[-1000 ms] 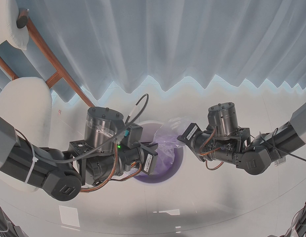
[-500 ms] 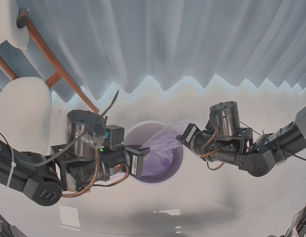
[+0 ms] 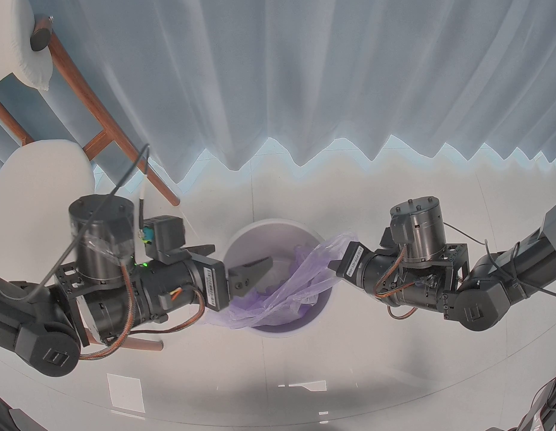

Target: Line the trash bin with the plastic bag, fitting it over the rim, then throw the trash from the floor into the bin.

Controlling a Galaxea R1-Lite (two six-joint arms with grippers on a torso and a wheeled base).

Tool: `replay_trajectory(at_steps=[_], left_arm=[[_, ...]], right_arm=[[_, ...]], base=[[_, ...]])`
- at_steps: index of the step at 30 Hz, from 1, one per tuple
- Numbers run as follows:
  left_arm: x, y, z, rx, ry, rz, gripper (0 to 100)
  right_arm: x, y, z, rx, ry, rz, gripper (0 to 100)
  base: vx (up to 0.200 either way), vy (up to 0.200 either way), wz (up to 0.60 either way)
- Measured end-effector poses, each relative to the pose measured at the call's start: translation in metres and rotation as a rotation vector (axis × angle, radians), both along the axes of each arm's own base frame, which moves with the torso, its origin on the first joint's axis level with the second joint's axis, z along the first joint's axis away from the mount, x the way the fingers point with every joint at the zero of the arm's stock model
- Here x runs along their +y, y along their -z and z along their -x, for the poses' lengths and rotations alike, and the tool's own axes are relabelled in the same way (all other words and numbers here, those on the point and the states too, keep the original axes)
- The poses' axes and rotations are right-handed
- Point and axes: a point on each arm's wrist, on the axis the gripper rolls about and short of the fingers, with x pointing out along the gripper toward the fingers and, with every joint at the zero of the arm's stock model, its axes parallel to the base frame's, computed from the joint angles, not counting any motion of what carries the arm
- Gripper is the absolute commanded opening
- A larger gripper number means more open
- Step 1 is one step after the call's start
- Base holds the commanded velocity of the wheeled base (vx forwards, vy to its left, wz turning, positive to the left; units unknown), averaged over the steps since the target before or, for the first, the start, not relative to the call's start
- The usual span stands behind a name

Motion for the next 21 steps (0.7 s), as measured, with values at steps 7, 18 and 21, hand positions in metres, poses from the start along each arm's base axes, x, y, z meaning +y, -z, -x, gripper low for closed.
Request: replay_trajectory(at_steps=[7,18,21], left_arm=[[0.041,0.013,-0.01,-0.092,0.091,0.019,100],[0.083,0.054,-0.016,-0.134,0.143,-0.125,100],[0.087,0.058,-0.022,-0.201,0.135,-0.115,100]], right_arm=[[-0.006,0.0,-0.002,-0.009,0.008,0.007,0],[-0.01,0.003,-0.002,-0.003,0.019,0.021,0],[-0.011,0.003,-0.002,-0.003,0.02,0.022,0]], base=[[0.0,0.0,0.0],[0.0,0.0,0.0],[0.0,0.0,0.0]])
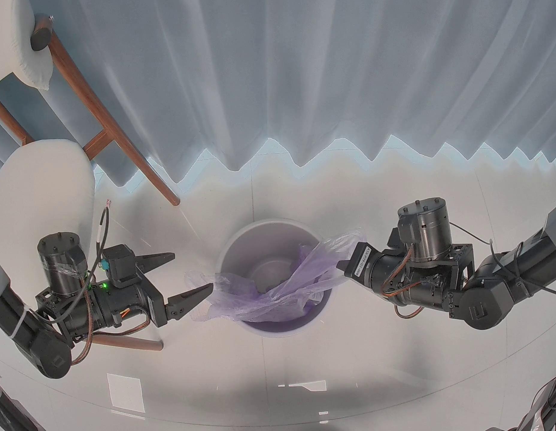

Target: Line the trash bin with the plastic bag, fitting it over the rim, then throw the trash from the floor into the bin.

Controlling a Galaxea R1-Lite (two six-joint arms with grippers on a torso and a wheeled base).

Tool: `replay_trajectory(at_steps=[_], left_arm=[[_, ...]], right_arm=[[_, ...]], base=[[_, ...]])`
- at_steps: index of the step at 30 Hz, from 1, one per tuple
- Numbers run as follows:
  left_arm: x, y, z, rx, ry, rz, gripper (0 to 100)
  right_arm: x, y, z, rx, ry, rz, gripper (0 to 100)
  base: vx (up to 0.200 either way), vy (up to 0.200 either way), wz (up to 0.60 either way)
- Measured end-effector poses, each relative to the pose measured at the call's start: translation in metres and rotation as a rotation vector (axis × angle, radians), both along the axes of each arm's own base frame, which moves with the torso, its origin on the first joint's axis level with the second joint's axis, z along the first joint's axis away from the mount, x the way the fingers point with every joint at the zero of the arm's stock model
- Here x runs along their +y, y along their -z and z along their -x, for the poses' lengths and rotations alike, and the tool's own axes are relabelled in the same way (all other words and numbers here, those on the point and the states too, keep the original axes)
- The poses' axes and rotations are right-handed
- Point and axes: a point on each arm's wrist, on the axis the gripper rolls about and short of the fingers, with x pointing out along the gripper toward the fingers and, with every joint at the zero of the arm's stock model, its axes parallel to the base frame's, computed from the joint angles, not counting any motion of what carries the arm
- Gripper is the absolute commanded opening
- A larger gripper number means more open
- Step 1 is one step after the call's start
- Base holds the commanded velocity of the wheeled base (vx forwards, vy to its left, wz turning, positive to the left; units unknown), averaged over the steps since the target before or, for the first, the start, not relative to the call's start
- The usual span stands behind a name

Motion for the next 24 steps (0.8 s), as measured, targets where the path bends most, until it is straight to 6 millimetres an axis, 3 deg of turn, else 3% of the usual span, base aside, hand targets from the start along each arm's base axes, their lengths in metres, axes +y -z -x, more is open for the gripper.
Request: replay_trajectory(at_steps=[5,14,24], left_arm=[[0.007,0.015,-0.014,-0.098,0.004,0.004,100],[0.001,0.055,-0.029,-0.027,0.043,-0.033,100],[-0.005,0.067,-0.032,0.007,0.064,-0.043,100]], right_arm=[[0.0,-0.001,0.0,-0.002,0.001,-0.001,0],[0.001,-0.003,0.001,-0.011,-0.001,-0.005,0],[0.001,-0.002,-0.001,-0.012,0.004,-0.005,0]], base=[[0.0,0.0,0.0],[0.0,0.0,0.0],[0.0,0.0,0.0]])
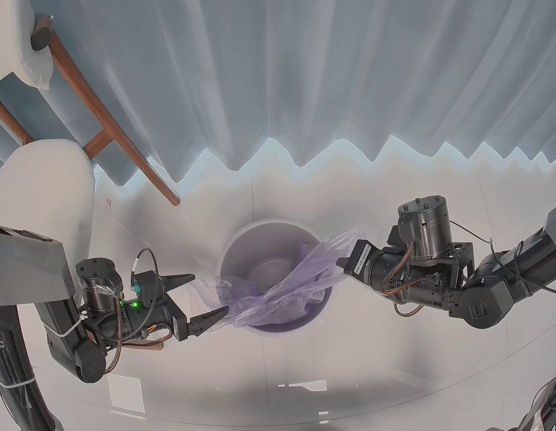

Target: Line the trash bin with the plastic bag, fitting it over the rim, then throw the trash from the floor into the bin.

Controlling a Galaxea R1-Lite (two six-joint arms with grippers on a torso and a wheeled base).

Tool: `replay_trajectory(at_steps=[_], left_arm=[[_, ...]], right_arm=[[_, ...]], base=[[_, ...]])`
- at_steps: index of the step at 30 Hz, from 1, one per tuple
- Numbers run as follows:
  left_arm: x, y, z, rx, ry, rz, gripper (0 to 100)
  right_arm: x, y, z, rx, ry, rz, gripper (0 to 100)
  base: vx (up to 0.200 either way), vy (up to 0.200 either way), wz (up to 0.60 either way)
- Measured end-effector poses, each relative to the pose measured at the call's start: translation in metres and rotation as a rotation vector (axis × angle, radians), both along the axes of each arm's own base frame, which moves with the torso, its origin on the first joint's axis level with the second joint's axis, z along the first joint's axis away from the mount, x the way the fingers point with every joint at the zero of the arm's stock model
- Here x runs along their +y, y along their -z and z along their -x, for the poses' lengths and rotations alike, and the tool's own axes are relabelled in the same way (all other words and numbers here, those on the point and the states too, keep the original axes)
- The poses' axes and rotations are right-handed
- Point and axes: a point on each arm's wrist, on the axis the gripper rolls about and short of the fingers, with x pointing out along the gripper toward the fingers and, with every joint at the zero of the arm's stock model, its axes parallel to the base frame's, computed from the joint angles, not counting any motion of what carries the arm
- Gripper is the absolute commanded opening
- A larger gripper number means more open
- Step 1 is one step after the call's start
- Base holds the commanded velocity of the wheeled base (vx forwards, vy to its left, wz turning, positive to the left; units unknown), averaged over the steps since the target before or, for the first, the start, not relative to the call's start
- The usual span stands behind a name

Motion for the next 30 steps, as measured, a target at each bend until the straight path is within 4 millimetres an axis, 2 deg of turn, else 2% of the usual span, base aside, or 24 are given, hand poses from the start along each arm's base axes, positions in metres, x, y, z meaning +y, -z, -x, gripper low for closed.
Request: replay_trajectory(at_steps=[9,19,24,30], left_arm=[[0.006,-0.009,0.004,-0.019,-0.015,0.005,100],[0.005,-0.007,0.017,0.006,0.001,-0.014,100],[0.007,-0.007,0.015,-0.002,-0.008,-0.018,100],[-0.001,-0.006,0.003,-0.027,-0.019,-0.021,100]], right_arm=[[-0.004,0.001,-0.006,-0.001,0.019,-0.001,0],[-0.006,0.002,-0.006,0.002,0.023,0.001,0],[-0.007,0.001,-0.006,0.001,0.024,0.001,0],[-0.006,0.001,-0.004,0.002,0.019,0.001,0]], base=[[0.0,0.0,0.0],[0.0,0.0,0.0],[0.0,0.0,0.0],[0.0,0.0,0.0]])
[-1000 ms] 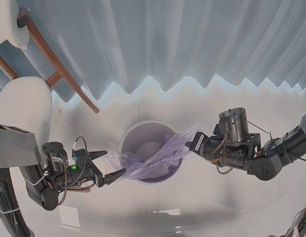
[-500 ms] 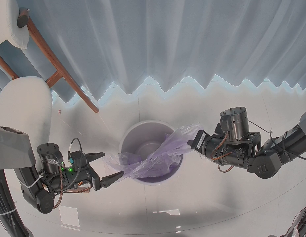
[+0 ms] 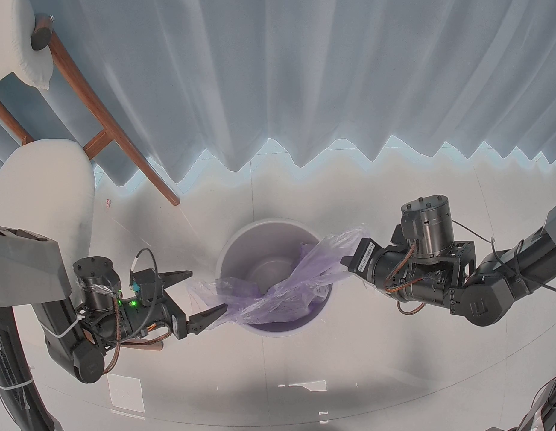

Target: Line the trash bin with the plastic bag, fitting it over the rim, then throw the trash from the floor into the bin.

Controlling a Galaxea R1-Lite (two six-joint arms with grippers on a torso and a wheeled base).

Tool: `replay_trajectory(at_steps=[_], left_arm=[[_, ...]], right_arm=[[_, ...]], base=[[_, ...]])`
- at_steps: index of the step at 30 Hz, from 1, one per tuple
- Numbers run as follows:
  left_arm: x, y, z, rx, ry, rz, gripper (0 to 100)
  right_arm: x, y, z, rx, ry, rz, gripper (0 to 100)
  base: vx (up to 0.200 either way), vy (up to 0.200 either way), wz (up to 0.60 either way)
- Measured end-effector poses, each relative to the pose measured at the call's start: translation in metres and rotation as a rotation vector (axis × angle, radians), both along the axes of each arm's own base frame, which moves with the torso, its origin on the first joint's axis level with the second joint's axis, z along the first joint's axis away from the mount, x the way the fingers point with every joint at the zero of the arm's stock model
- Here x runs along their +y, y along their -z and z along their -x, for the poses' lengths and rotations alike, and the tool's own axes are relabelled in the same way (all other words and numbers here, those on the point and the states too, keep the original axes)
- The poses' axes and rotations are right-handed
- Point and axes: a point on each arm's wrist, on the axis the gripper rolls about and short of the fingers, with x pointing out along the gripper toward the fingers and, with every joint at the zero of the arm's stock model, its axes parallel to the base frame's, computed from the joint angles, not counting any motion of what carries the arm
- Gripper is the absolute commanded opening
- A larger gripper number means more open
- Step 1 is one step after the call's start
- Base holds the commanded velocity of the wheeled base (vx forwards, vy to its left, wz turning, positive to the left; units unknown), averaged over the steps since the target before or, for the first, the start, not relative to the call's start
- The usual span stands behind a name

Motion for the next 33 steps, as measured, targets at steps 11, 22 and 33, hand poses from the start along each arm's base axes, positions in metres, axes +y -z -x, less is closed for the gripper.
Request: replay_trajectory(at_steps=[11,22,33], left_arm=[[-0.022,0.009,-0.003,0.013,0.055,-0.008,100],[-0.008,0.005,0.021,0.059,0.035,-0.02,100],[-0.021,0.003,0.023,0.053,0.062,-0.024,100]], right_arm=[[-0.001,0.0,0.002,-0.002,0.01,0.006,0],[0.0,0.001,0.0,-0.001,0.013,0.006,0],[0.002,0.0,0.0,-0.005,0.008,0.004,0]], base=[[0.0,0.0,0.0],[0.0,0.0,0.0],[0.0,0.0,0.0]])
